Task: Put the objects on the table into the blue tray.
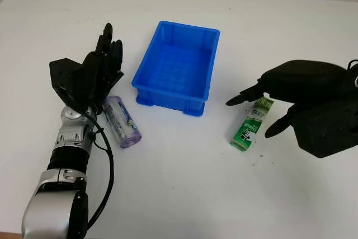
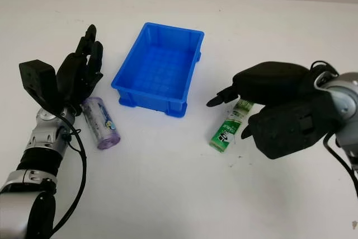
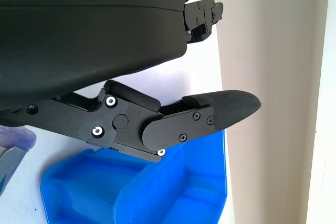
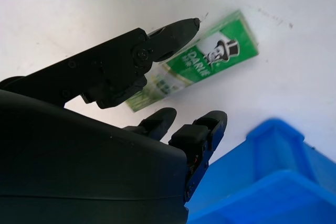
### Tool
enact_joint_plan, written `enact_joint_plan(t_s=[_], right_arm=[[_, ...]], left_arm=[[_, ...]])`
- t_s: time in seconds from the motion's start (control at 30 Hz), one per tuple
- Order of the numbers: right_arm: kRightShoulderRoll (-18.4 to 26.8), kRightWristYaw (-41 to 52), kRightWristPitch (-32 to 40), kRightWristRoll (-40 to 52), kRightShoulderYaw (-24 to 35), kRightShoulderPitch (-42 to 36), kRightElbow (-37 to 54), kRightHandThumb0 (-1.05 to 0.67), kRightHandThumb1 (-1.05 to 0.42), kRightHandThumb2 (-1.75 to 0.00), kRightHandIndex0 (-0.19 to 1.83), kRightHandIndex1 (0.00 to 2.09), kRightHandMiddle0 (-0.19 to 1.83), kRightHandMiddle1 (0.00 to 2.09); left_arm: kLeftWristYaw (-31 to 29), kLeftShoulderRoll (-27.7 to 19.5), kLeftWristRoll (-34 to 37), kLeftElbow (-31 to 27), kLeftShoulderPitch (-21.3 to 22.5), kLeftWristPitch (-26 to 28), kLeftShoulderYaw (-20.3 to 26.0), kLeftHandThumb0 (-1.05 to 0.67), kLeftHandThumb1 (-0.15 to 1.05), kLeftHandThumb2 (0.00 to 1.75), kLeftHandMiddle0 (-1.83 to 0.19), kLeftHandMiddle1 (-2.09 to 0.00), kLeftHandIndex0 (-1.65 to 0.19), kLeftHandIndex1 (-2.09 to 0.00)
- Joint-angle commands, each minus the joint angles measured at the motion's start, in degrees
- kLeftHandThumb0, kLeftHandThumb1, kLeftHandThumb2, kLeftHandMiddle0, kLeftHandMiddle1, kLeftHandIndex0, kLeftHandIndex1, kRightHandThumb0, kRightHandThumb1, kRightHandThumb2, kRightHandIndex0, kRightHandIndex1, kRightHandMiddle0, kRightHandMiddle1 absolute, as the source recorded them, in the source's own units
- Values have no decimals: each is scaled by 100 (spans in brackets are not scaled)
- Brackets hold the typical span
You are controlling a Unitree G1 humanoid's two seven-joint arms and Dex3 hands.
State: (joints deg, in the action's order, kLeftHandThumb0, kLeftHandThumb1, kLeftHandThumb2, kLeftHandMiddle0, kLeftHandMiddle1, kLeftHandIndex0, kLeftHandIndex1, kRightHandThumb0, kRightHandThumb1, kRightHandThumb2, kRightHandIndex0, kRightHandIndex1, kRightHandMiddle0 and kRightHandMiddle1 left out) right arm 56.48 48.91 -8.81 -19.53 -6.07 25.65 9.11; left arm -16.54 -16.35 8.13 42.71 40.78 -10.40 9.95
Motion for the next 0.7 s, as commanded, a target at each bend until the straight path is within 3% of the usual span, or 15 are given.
enact_joint_plan(t_s=[0.0, 0.07, 0.17, 0.23, 0.27, 0.3, 0.33, 0.47, 0.5, 0.57, 0.67], right_arm=[[-96, -166, -319, -37, -78, -205, -51, -33, -78, -5, 54, 45, 64, 10], [-122, -333, -638, -104, -100, -327, -110, -35, -76, -6, 43, 81, 71, 12], [-154, -780, -1311, -259, -98, -607, -257, -35, -77, -6, 39, 86, 77, 19], [-141, -1141, -1748, -544, -127, -719, -373, -35, -81, -5, 41, 93, 58, 76], [-170, -1503, -2084, -765, -118, -789, -491, -35, -81, -5, 40, 99, 50, 94], [-191, -1861, -2390, -1010, -118, -844, -613, -37, -80, -5, 34, 134, 41, 128], [-197, -2229, -2680, -1291, -120, -882, -723, -38, -80, -6, 29, 149, 35, 143], [-238, -3915, -3653, -2500, -125, -784, -1266, -42, -91, -8, 37, 178, 36, 155], [-266, -4227, -3783, -2691, -142, -695, -1405, -42, -94, -7, 42, 178, 40, 151], [-359, -4919, -3964, -3026, -164, -511, -1723, -44, -97, -6, 53, 200, 46, 173], [-420, -5428, -4021, -3210, -234, -208, -2148, -43, -100, -6, 65, 208, 50, 179]], left_arm=[[-22, -83, -27, 32, 78, -32, 9, -71, 105, 65, 17, -5, 17, -5], [-26, -91, -24, 46, 87, -43, 15, -71, 105, 65, 17, -6, 17, -6], [-63, -102, -11, 69, 109, -60, 19, -71, 105, 65, 17, -5, 17, -5], [-78, -107, -12, 102, 128, -73, 21, -71, 105, 66, 17, -5, 17, -5], [-78, -108, -11, 125, 141, -66, 23, -71, 105, 66, 17, -5, 17, -5], [-77, -111, -18, 144, 151, -64, 19, -71, 105, 66, 17, -5, 17, -5], [-86, -113, -20, 158, 156, -66, 16, -72, 105, 66, 18, -5, 17, -5], [-124, -112, -13, 213, 180, -81, 17, -72, 105, 65, 18, -5, 18, -5], [-131, -108, -10, 217, 183, -83, 18, -72, 105, 65, 18, -5, 18, -5], [-152, -104, -2, 220, 188, -75, 19, -72, 105, 65, 18, -5, 18, -5], [-174, -119, -15, 261, 200, -92, 16, -73, 105, 64, 18, -5, 18, -5]])
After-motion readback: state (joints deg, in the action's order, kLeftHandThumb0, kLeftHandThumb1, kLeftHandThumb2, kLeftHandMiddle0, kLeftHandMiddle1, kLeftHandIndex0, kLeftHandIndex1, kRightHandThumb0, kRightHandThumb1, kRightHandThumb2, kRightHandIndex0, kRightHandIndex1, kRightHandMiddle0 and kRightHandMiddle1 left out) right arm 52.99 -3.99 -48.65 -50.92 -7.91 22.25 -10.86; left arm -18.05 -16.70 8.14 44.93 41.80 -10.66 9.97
